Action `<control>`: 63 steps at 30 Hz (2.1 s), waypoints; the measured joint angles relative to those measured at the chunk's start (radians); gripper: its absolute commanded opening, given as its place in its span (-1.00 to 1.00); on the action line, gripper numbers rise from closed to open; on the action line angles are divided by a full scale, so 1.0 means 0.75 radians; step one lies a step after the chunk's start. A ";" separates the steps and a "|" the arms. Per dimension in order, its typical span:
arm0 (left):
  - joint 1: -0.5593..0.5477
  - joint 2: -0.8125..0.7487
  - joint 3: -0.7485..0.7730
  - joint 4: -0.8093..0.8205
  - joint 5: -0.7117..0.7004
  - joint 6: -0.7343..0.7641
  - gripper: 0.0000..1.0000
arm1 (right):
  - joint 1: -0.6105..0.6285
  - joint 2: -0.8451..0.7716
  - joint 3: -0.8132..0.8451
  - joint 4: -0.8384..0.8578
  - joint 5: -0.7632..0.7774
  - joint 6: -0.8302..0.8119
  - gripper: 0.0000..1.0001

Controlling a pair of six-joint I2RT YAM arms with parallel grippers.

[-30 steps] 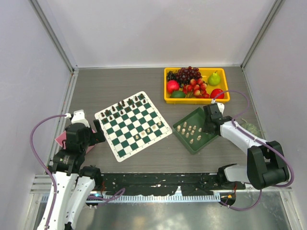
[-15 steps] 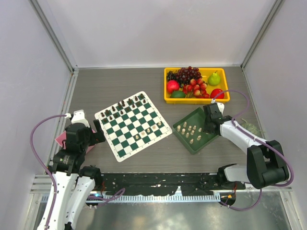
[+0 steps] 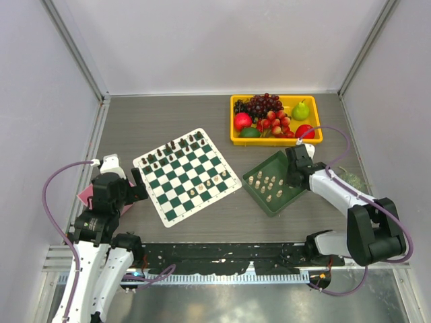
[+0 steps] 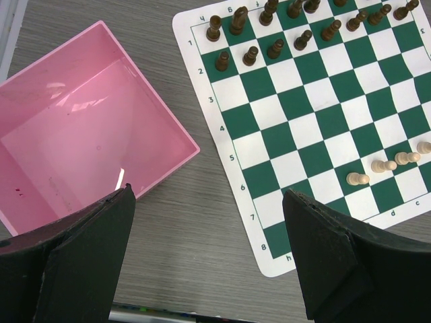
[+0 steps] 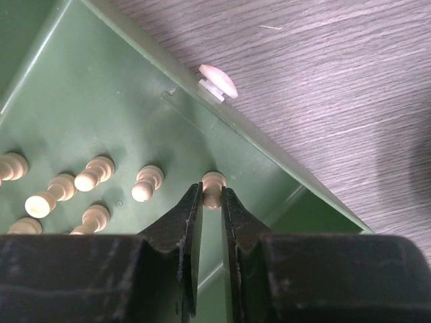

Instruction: Set up the chess pieces on the board

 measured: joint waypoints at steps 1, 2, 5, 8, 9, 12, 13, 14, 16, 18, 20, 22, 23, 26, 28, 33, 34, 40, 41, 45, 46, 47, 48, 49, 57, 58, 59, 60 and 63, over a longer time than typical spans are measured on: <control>0.000 0.000 0.000 0.000 0.000 0.000 0.98 | 0.000 -0.005 0.001 -0.004 -0.005 -0.004 -0.75; 0.000 0.000 0.000 0.000 0.000 0.000 0.98 | 0.000 -0.015 0.001 -0.006 -0.012 -0.008 -0.75; 0.000 0.000 0.000 0.000 0.000 0.000 0.98 | 0.000 -0.065 0.003 -0.011 -0.036 -0.016 -0.76; 0.000 0.000 0.000 0.000 0.000 0.000 0.98 | 0.000 -0.143 0.020 -0.023 -0.071 -0.018 -0.77; 0.000 0.000 0.000 0.000 0.000 0.001 0.98 | 0.001 -0.162 0.030 -0.030 -0.078 -0.018 -0.77; 0.000 0.000 0.000 0.000 0.000 0.000 0.98 | 0.014 -0.227 0.077 -0.056 -0.105 -0.018 -0.77; 0.000 0.000 0.000 0.000 0.000 0.000 0.98 | 0.024 -0.248 0.096 -0.065 -0.110 -0.018 -0.77; 0.000 0.000 0.000 0.000 0.000 0.000 0.98 | 0.044 -0.267 0.115 -0.074 -0.113 -0.017 -0.77; 0.000 0.000 0.000 0.000 0.000 0.000 0.98 | 0.104 -0.301 0.161 -0.092 -0.097 -0.016 -0.77; 0.000 0.000 0.000 0.000 0.000 0.000 0.98 | 0.245 -0.310 0.214 -0.103 -0.071 -0.012 -0.77; 0.000 -0.001 0.000 0.000 0.000 0.000 0.98 | 0.384 -0.297 0.281 -0.106 -0.047 -0.003 -0.77; 0.000 -0.001 0.000 0.000 -0.001 0.000 0.98 | 0.539 -0.244 0.370 -0.098 -0.028 0.013 -0.77; 0.000 -0.002 0.000 0.000 -0.002 0.000 0.98 | 0.616 -0.195 0.423 -0.086 -0.017 0.020 -0.77; 0.000 -0.012 0.000 -0.001 -0.016 0.000 0.98 | 0.796 -0.029 0.557 -0.051 -0.013 0.035 -0.77; 0.000 -0.030 0.000 -0.002 -0.030 -0.001 0.98 | 0.887 0.097 0.644 -0.028 -0.012 0.044 -0.78; 0.000 -0.076 0.000 -0.004 -0.078 -0.005 0.98 | 1.065 0.434 0.871 0.004 -0.029 0.047 -0.77; 0.000 -0.084 0.000 -0.004 -0.087 -0.006 0.98 | 1.085 0.480 0.904 0.005 -0.033 0.047 -0.78; 0.000 -0.105 0.000 -0.005 -0.114 -0.019 0.98 | 1.183 0.760 1.121 -0.020 -0.091 0.045 -0.78; 0.000 -0.105 0.000 -0.005 -0.116 -0.020 0.98 | 1.191 0.792 1.141 -0.023 -0.101 0.044 -0.77; 0.000 -0.105 0.000 -0.005 -0.117 -0.025 0.98 | 1.208 0.873 1.192 -0.054 -0.124 0.043 -0.77; 0.000 -0.105 0.000 -0.005 -0.117 -0.025 0.98 | 1.210 0.889 1.202 -0.062 -0.127 0.043 -0.77; 0.000 -0.105 0.000 -0.005 -0.117 -0.025 0.98 | 1.210 0.903 1.210 -0.069 -0.130 0.043 -0.77; 0.000 -0.105 0.000 -0.005 -0.116 -0.025 0.98 | 1.210 0.914 1.215 -0.074 -0.132 0.043 -0.77; 0.000 -0.105 0.000 -0.005 -0.116 -0.025 0.98 | 1.210 0.922 1.218 -0.077 -0.135 0.043 -0.77; 0.000 -0.105 0.000 -0.005 -0.116 -0.025 0.98 | 1.210 0.997 1.235 -0.089 -0.142 0.041 -0.77; 0.000 -0.105 0.000 -0.005 -0.116 -0.025 0.98 | 1.210 1.007 1.240 -0.091 -0.142 0.037 -0.77; 0.000 -0.105 0.000 -0.005 -0.116 -0.025 0.98 | 1.210 1.018 1.248 -0.093 -0.141 0.035 -0.77; 0.000 -0.105 0.000 -0.005 -0.116 -0.025 0.98 | 1.210 1.031 1.258 -0.092 -0.141 0.030 -0.76; 0.000 -0.105 0.000 -0.005 -0.116 -0.025 0.98 | 1.210 1.060 1.285 -0.094 -0.138 0.017 -0.76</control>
